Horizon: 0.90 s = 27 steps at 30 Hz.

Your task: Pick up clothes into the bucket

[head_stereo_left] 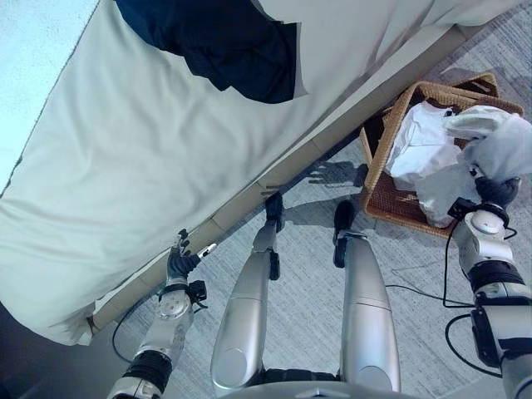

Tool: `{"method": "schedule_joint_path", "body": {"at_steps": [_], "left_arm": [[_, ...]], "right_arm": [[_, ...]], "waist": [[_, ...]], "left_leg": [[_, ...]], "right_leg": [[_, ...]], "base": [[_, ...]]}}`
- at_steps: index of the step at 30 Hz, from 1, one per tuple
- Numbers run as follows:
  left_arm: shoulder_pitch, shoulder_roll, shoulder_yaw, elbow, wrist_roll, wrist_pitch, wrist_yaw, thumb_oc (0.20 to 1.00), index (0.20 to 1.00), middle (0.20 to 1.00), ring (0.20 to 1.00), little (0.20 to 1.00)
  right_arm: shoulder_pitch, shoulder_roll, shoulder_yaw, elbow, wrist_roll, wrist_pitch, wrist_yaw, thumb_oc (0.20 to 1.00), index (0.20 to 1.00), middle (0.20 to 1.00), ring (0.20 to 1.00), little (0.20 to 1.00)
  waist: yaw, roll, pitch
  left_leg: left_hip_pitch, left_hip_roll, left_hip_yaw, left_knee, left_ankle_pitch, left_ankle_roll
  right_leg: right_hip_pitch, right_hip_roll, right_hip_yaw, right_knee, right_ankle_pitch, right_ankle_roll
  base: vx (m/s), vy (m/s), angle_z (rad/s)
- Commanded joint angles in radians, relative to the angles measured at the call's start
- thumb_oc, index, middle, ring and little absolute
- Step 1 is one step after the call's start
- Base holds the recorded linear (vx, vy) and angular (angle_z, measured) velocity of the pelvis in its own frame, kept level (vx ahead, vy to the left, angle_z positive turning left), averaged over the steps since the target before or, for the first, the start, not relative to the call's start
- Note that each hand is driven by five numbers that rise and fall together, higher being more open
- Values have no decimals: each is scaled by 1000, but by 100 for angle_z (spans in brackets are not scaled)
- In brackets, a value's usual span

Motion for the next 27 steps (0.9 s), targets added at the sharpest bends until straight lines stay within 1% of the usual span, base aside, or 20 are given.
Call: {"method": "schedule_joint_path", "body": {"at_steps": [1,6,8,11,12,13,14,15,16,17,18,19,20,21,22,23,26,27], "left_arm": [[1,-32,32,-4,-95,-53,54,1000,1000,1000,1000,1000],[-1,-44,69,-32,-111,-76,99,1000,1000,1000,1000,1000],[2,-49,123,-77,-114,-99,156,1000,1000,1000,1000,1000],[-9,-31,180,-138,-63,-118,226,1000,1000,1000,1000,1000],[-7,-30,181,-140,-61,-116,228,1000,1000,1000,1000,1000],[-19,-9,203,-158,-22,-115,256,1000,1000,1000,1000,1000],[-44,40,234,-182,56,-110,302,1000,1000,1000,1000,1000],[-44,40,235,-184,59,-109,304,1000,1000,1000,1000,1000],[-72,110,272,-217,150,-92,358,1000,1000,1000,1000,1000],[-72,111,272,-217,150,-92,359,1000,1000,1000,1000,1000],[-80,174,309,-273,214,-80,392,1000,1000,1000,1000,1000],[-80,174,309,-273,215,-80,392,1000,1000,1000,1000,1000],[-103,263,352,-287,269,-69,413,1000,1000,1000,1000,1000],[-122,309,360,-279,285,-71,413,1000,1000,1000,1000,1000],[-143,383,370,-269,330,-63,413,1000,1000,1000,1000,1000],[-156,445,374,-272,369,-49,405,1000,1000,1000,1000,1000],[-233,581,349,-224,423,-32,376,1000,1000,1000,1000,1000],[-269,631,329,-206,456,-12,359,1000,1000,1000,1000,1000]], "right_arm": [[34,-93,13,-13,-37,-13,-39,1000,1000,1000,1000,1000],[51,-67,28,-18,-69,-3,-45,1000,1000,1000,1000,1000],[75,-41,32,-48,-89,1,-55,1000,1000,1000,1000,1000],[104,-7,30,-67,-102,-3,-60,1000,1000,1000,1000,1000],[105,-5,29,-68,-103,-2,-61,1000,1000,1000,1000,1000],[113,5,30,-68,-110,-3,-58,1000,1000,1000,1000,1000],[124,18,39,-70,-127,-1,-55,1000,1000,1000,1000,1000],[124,20,39,-70,-128,-1,-56,1000,1000,1000,1000,1000],[146,44,47,-72,-141,-4,-52,1000,1000,1000,1000,1000],[146,44,47,-72,-141,-4,-52,1000,1000,1000,1000,1000],[180,71,55,-82,-155,-7,-38,1000,1000,1000,1000,1000],[180,72,55,-83,-156,-7,-38,1000,1000,1000,1000,1000],[226,71,98,-131,-250,-5,-13,1000,1000,1000,1000,1000],[243,51,135,-152,-318,-3,11,1000,1000,1000,1000,1000],[263,29,160,-184,-373,-8,33,1000,1000,1000,1000,1000],[289,6,196,-209,-428,-10,76,1000,1000,1000,1000,1000],[327,-9,264,-239,-503,-23,140,1000,1000,1000,1000,1000],[335,-11,295,-258,-525,-31,158,1000,1000,1000,1000,1000]], "waist": [[-30,54,-9],[-30,46,-9],[-29,36,-9],[-28,26,-9],[-28,25,-9],[-28,22,-9],[-28,19,-9],[-28,17,-9],[-29,12,-9],[-29,12,-9],[-30,9,-9],[-30,8,-9],[-36,1,-9],[-39,-2,-9],[-46,-9,-9],[-52,-13,-9],[-70,-30,-9],[-82,-35,-9]], "left_leg": [[33,-28,23,182,-204,22],[24,-31,19,191,-209,23],[13,-32,19,203,-214,24],[2,-35,15,217,-220,26],[1,-35,15,218,-221,26],[-4,-37,14,227,-225,26],[-11,-38,14,240,-230,28],[-12,-38,14,241,-230,28],[-19,-38,15,256,-238,31],[-19,-38,15,257,-238,31],[-19,-36,17,260,-243,33],[-18,-36,17,260,-243,33],[-19,-33,23,267,-246,35],[-19,-33,24,266,-247,35],[-20,-32,25,269,-249,36],[-22,-32,26,274,-251,37],[-22,-29,36,290,-263,39],[-25,-27,41,298,-268,40]], "right_leg": [[59,16,35,-164,70,67],[62,15,29,-174,76,68],[57,15,28,-173,81,69],[55,15,27,-171,81,69],[55,14,27,-171,80,69],[53,13,27,-167,80,70],[52,12,28,-165,81,70],[52,13,28,-164,81,70],[54,11,28,-164,83,71],[54,12,28,-164,83,71],[59,11,29,-169,86,74],[59,11,29,-169,86,74],[65,13,32,-176,93,76],[69,14,33,-180,95,78],[73,13,35,-185,97,81],[74,14,36,-186,100,83],[77,15,48,-196,112,90],[77,16,53,-203,119,94]], "base": [[0,0,0],[-1,-4,1],[-2,-15,1],[-5,-22,3],[0,0,0],[0,0,0],[0,0,0],[0,0,0],[-2,12,3],[-1,43,5],[1,31,4],[6,66,4],[2,47,2],[6,67,0],[2,57,-4],[5,61,-5],[3,68,-6],[2,86,-10]]}}
